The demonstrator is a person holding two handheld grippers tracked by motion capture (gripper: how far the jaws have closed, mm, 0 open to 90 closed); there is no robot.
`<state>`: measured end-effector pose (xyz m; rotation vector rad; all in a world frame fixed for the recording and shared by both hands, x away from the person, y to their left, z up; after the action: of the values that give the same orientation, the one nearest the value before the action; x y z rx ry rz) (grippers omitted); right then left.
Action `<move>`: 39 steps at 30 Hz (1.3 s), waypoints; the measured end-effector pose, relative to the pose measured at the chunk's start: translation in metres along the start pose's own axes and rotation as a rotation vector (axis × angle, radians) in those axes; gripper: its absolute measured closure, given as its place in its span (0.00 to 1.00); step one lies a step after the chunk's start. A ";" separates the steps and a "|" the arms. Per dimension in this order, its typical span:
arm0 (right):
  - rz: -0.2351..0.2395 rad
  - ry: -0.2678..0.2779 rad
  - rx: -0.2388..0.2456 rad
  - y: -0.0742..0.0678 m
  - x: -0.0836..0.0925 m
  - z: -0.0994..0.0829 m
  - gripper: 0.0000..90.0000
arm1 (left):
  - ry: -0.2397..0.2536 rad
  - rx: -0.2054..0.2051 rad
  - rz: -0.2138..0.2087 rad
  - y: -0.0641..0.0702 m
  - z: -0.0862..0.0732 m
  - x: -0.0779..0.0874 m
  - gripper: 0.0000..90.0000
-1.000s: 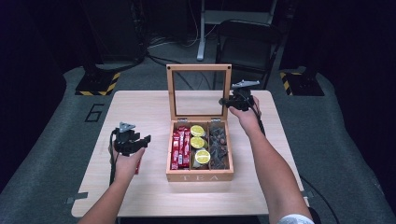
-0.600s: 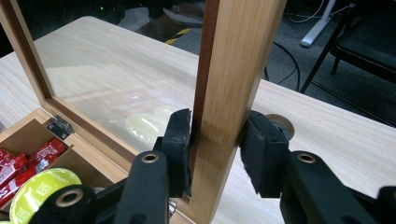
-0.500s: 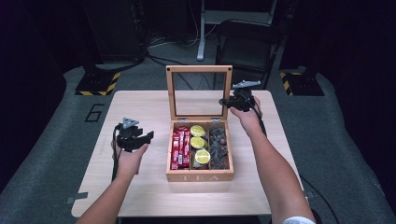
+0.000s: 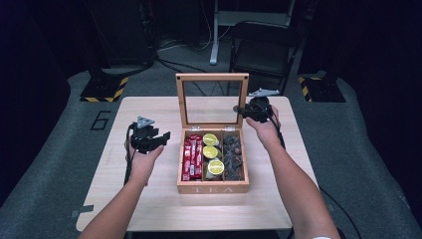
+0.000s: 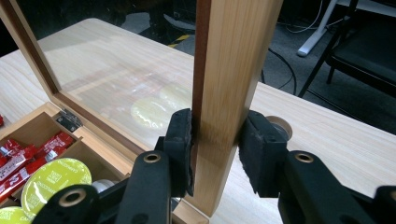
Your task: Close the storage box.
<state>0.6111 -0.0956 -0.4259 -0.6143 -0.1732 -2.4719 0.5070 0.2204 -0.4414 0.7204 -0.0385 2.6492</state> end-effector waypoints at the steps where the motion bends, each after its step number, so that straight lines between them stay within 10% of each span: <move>1: -0.003 0.000 0.010 0.000 0.001 0.000 0.72 | 0.003 -0.003 -0.004 0.002 0.003 -0.001 0.54; 39: -0.013 0.041 0.066 -0.017 0.022 -0.012 0.72 | 0.149 -0.121 -0.081 0.037 0.098 -0.007 0.55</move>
<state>0.5809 -0.0962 -0.4258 -0.5364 -0.2427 -2.4788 0.5460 0.1707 -0.3569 0.4743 -0.1249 2.5898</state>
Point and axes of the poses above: each handheld gripper's, and its own axes: x roughly backward along the jaws, z roughly out of its top, y roughly to its right, the point moved 7 cm from there along -x, roughly forward along the jaws, and after that the axes turned 4 degrees about y, right-handed, at the moved point
